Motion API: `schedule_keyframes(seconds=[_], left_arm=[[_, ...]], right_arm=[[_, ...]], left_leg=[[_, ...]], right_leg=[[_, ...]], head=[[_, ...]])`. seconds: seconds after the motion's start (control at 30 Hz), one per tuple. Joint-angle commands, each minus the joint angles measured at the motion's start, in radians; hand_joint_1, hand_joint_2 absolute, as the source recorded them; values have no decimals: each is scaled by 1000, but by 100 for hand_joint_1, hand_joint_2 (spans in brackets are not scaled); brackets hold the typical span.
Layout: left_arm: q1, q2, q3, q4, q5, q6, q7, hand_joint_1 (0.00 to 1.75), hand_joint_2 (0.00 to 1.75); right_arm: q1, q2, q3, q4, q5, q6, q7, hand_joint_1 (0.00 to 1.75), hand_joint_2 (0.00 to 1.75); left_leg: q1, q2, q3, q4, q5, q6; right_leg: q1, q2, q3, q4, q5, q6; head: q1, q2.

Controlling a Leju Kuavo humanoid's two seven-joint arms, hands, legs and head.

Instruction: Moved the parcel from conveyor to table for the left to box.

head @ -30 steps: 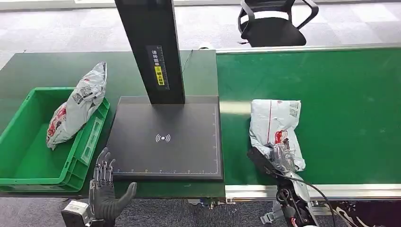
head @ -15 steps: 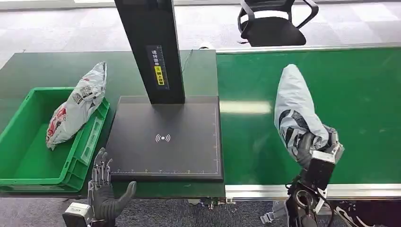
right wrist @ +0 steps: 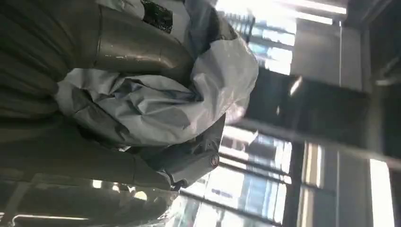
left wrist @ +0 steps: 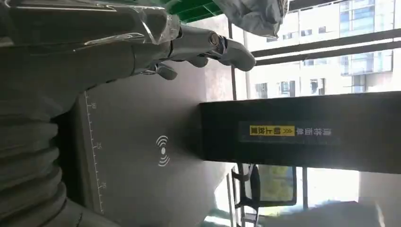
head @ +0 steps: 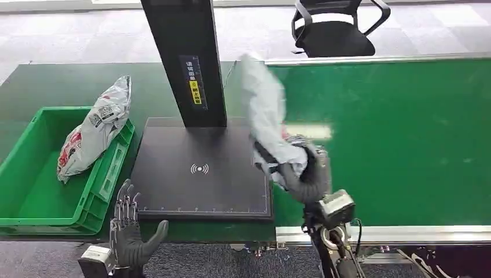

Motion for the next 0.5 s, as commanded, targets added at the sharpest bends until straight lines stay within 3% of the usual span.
schedule_keyframes(seconds=[0.03, 0.2, 0.23, 0.33, 0.5], left_arm=[[-41, 0, -15, 82, 7, 6, -4, 0, 175], [3, -10, -7, 22, 12, 17, 5, 0, 175], [12, -15, -4, 9, 12, 20, 9, 0, 175], [34, -24, -2, -23, 13, 25, 19, 0, 175], [28, -21, -7, -11, 14, 27, 23, 0, 175]], right_arm=[[-243, 64, 123, 546, 7, 67, 37, 175, 175], [-336, 103, 121, 740, 67, -45, 123, 175, 175], [-349, 110, 111, 773, 90, -132, 163, 175, 175], [-364, 114, 93, 796, 119, -255, 186, 175, 175], [-354, 103, 50, 776, 107, -320, 181, 175, 175]], left_leg=[[0, 2, 2, -2, 0, 3], [0, 3, 2, -1, 0, 3], [0, 3, 1, -1, 0, 2], [0, 1, 1, -1, 0, 3], [0, -1, 1, -1, 0, 4]], right_leg=[[1, 2, 1, -2, 2, -3], [1, 4, 1, -2, 2, -3], [0, 3, 0, -1, 1, -3], [1, 2, 0, -1, 1, -3], [1, 0, 1, -2, 1, -3]], head=[[0, 0], [0, 0], [0, 0], [0, 0], [0, 0]])
